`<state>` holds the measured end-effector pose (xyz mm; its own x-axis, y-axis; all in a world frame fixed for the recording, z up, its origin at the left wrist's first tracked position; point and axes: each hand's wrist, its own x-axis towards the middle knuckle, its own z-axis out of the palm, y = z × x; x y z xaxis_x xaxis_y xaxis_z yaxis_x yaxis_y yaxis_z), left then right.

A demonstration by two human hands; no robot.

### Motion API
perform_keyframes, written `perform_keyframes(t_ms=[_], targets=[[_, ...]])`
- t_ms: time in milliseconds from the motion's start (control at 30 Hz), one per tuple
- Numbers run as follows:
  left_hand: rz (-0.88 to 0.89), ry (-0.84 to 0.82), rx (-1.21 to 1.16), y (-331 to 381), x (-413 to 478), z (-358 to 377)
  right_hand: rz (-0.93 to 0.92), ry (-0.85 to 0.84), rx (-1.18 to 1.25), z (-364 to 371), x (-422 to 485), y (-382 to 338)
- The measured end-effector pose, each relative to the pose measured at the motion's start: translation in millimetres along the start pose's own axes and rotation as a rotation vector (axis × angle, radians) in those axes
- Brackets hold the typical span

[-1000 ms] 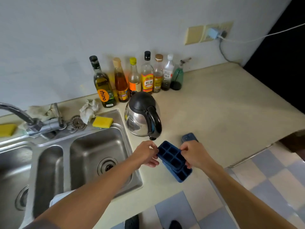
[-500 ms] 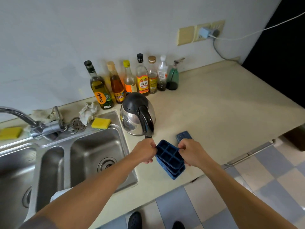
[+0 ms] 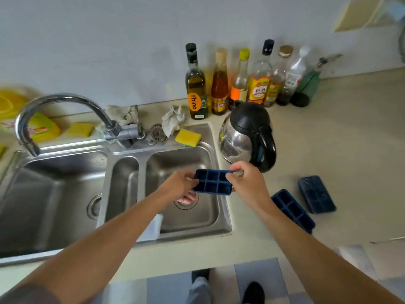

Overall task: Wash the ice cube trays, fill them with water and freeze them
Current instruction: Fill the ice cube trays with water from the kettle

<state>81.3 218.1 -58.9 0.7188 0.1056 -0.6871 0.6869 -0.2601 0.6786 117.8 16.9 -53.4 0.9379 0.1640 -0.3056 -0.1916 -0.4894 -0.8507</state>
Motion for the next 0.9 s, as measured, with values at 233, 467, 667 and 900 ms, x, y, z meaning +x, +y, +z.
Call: perform_keyframes(t_ms=[233, 467, 667, 900], targets=[[-0.125, -0.011, 0.028, -69.8, 64.0, -69.3, 0.318, -0.017, 0.273, 111.6, 57.9, 19.0], [-0.243, -0.095, 0.145, -108.2, 126.1, -75.4, 0.471, -0.095, 0.187, 168.5, 91.2, 67.1], [-0.338, -0.107, 0.160, -130.5, 157.8, -65.2, 0.490, -0.170, 0.076, 195.6, 105.4, 96.1], [-0.331, -0.077, 0.246, -139.0, 172.6, -57.3, 0.485, -0.221, 0.005, 199.8, 111.1, 109.1]])
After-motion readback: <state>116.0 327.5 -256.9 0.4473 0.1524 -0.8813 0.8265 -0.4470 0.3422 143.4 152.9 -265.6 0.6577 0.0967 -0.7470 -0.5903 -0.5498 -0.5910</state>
